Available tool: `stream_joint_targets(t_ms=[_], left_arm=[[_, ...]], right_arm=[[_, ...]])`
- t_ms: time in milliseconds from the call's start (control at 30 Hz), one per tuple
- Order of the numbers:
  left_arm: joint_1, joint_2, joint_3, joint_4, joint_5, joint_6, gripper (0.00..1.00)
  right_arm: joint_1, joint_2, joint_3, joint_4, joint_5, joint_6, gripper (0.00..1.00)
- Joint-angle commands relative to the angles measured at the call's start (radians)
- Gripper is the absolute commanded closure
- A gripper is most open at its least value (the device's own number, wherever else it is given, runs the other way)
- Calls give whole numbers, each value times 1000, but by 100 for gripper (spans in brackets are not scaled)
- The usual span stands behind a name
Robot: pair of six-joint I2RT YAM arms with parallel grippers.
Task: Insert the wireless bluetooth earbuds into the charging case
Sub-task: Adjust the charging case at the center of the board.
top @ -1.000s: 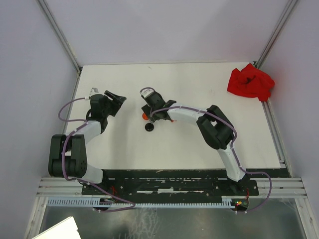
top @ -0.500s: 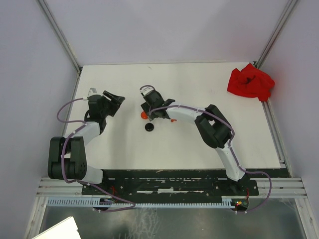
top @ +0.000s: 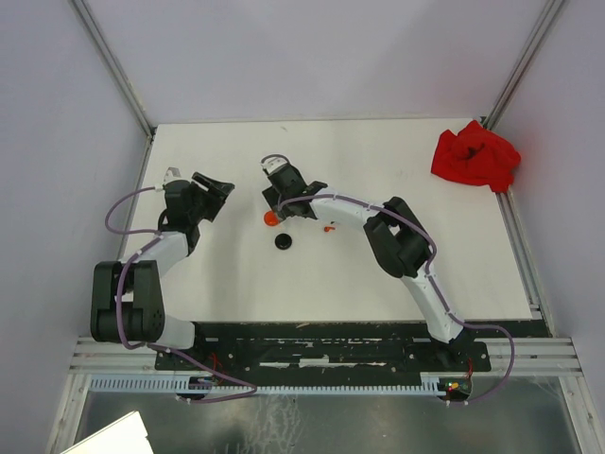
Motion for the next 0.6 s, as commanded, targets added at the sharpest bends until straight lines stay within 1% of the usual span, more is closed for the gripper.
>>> stream_joint_targets(t_ms=[0,333,467,567], left_arm=[[11,-49,-6,18,16,36,31],[26,-56,-12,16,25,45,31],[29,-62,-13,16,42,55,31],[31,-68,-10,14,50,57,30]], right_arm=[[-2,28,97,-13,-16,-10,22],[-7,59,207,-40,-15,3,22],[-27,21,198,-17,9,27,22],[-37,-29,156,9,-1,27,22]])
